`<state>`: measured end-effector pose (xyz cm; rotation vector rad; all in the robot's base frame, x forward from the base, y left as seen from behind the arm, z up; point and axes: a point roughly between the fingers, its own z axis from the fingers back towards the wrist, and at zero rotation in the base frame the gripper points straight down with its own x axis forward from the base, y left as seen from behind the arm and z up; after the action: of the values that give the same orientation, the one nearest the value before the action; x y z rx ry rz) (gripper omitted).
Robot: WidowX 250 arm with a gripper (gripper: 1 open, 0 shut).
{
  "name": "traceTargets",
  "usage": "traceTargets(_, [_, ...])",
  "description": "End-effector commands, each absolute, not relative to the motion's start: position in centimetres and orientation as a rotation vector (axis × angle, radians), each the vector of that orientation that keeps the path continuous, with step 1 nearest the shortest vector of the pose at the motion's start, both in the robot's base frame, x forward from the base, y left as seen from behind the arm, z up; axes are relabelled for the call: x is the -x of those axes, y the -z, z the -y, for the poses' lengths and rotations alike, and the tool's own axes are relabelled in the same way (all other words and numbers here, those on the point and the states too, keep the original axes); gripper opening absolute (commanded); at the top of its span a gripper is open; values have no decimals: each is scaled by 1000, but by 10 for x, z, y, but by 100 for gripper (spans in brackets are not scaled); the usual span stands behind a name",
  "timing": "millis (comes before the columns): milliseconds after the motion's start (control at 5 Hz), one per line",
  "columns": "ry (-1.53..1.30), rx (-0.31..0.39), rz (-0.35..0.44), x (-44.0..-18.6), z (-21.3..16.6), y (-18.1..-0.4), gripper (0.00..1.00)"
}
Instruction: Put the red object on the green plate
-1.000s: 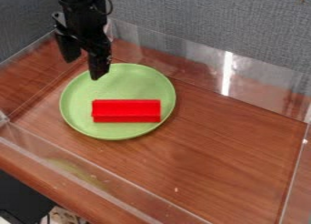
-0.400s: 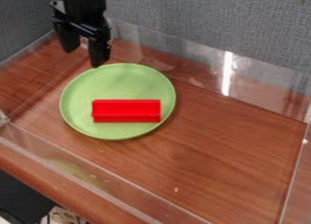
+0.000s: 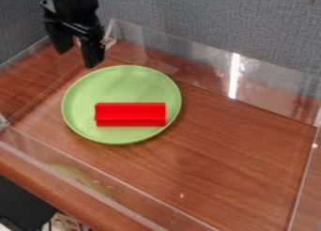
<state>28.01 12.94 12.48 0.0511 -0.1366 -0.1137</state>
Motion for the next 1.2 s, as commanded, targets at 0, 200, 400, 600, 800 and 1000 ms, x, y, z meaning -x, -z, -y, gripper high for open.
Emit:
traceTargets(0, [101, -76, 210, -284, -137, -140, 100])
traceTargets(200, [95, -64, 218, -282, -131, -140, 100])
traceTargets(400, [100, -55, 225, -281, -125, -141, 0])
traceTargets(600, [166, -58, 238, -284, -127, -143, 100])
traceTargets(800, [219, -63, 246, -287, -132, -144, 100])
traceTargets(1000, [206, -70, 250, -290, -131, -139, 100])
